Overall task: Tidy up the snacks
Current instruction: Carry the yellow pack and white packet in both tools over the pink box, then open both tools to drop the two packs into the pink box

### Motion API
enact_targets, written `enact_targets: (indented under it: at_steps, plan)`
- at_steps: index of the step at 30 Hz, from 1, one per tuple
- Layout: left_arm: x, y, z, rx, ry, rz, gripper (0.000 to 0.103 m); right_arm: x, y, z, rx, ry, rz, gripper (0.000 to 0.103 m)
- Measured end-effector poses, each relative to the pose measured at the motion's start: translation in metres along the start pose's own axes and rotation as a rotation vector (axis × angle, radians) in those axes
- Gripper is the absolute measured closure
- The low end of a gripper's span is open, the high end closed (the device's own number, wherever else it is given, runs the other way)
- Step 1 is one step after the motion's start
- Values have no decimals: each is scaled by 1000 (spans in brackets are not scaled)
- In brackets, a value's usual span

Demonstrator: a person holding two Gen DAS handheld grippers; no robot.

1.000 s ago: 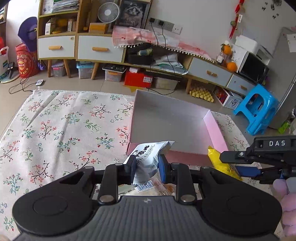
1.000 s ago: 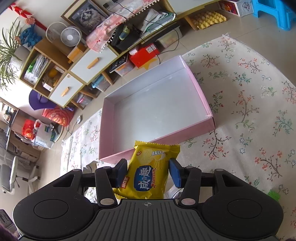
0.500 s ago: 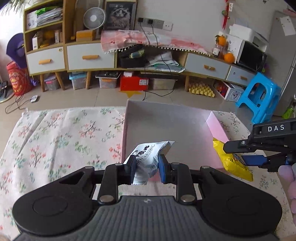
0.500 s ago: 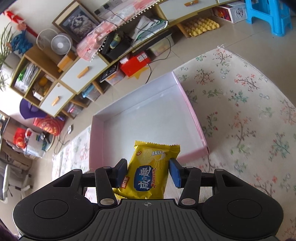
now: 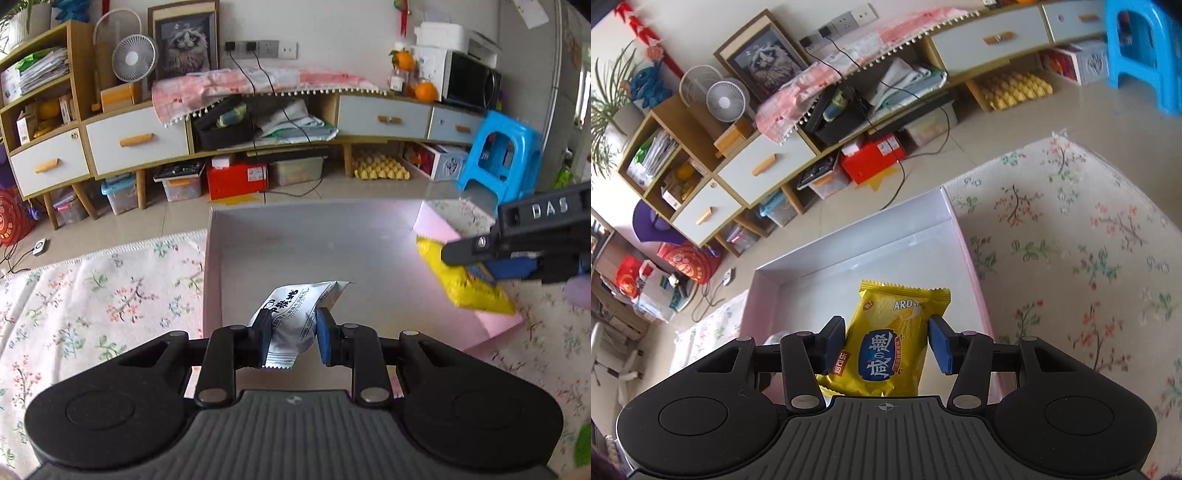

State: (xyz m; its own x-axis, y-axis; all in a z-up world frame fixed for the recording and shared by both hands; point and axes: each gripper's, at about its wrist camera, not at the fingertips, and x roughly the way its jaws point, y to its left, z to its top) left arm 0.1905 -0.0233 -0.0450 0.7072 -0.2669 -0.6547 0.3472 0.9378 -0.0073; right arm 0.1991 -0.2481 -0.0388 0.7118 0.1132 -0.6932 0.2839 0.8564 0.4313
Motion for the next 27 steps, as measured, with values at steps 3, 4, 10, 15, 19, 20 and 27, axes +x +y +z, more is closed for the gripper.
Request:
enact_targets:
  at_steps: [3,4,10,15,19,20,27]
  plan:
    - [-2,0,-4,3,18,-6,80,5,0,-3,-34,-10,0,54]
    - [-2,-1,-4,2,25,-8,80,7,2,-4,-49,-14,-1,54]
    - [-7,-3,-8,-20,55,-20,80,13,12,-12,-123,-4,-26,54]
    - [-9,-1,-7,-58,83,-52,80,14,11,-16,-145,4,-46,54]
    - [-12,-1,-9,-65,84,-65,79,15,9,-19,-150,13,-59,54]
    - [-12,-2,-9,-67,77,-61,79,16,10,-20,-156,14,-63,54]
    - [-12,0,-7,-76,40,-52,79,15,12,-20,-176,5,-74,54]
